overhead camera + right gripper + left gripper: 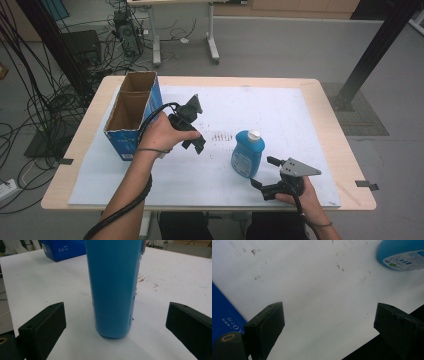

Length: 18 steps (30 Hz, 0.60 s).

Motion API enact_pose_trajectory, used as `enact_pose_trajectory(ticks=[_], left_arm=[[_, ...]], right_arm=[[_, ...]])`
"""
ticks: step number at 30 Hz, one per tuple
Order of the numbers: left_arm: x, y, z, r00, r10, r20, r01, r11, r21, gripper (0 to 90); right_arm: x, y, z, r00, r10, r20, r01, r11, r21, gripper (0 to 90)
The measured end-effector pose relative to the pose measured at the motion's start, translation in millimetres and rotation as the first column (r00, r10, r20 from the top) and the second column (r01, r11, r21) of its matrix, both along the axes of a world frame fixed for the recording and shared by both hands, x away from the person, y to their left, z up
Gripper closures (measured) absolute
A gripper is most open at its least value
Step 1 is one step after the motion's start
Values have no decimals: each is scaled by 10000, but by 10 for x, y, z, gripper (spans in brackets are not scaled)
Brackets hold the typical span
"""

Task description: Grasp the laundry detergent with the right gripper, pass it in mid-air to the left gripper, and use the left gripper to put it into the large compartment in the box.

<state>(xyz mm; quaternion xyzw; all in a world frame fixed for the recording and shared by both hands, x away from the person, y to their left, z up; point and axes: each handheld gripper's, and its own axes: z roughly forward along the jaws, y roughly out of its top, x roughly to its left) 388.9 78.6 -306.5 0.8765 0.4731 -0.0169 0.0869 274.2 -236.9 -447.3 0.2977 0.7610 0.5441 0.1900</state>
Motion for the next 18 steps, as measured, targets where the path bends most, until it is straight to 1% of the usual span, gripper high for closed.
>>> enact_pose_trajectory(ticks=[2,8,11,13,18], left_arm=[[-4,3,-2,10000,4,-1,-4,10000,6,100],[-12,14,-9,10000,12,-41,-12,10000,68,101],[-12,17,-9,10000,36,-41,-36,10000,68,100],[-9,17,-7,10000,50,-58,-49,10000,81,100],[-2,23,11,10000,24,-17,-24,10000,96,100]], right_arm=[[-3,4,-18,10000,38,81,-38,10000,2,23],[-3,8,-101,9999,-5,122,2,9997,257,23],[1,21,-120,9999,29,143,-32,9997,229,23],[-1,35,-130,9997,136,184,-142,9993,357,23],[8,62,-165,9997,133,223,-141,9992,380,24]])
